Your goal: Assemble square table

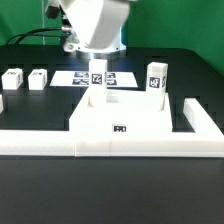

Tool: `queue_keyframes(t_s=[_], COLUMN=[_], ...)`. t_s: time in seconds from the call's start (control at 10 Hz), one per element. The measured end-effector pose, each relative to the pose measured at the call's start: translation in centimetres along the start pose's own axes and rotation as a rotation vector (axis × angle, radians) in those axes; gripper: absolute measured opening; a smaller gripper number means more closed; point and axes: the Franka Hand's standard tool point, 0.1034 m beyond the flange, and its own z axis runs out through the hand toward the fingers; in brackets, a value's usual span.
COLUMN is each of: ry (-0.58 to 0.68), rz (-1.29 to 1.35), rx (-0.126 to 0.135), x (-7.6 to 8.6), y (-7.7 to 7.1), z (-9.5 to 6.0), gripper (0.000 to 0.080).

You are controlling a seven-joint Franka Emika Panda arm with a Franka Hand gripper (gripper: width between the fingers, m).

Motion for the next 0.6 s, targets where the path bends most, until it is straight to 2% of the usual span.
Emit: queue_keyframes(t_s=[0.1, 0.2, 0.3, 0.4, 0.6], ry=[0.008, 0.022, 0.073, 0.078, 0.069], rz=[0.123, 0.26, 0.303, 0.366, 0.471], rx=[0.025, 0.072, 0.123, 0.134, 0.133], x=[0.3, 1.3, 1.7, 1.3, 1.5], y=[-2.1, -3.7, -3.7, -3.0, -2.9], z=[1.1, 3.2, 5.6, 6.1, 5.8], gripper=[0.0649, 0.0649, 0.0649, 0.0649, 0.0649])
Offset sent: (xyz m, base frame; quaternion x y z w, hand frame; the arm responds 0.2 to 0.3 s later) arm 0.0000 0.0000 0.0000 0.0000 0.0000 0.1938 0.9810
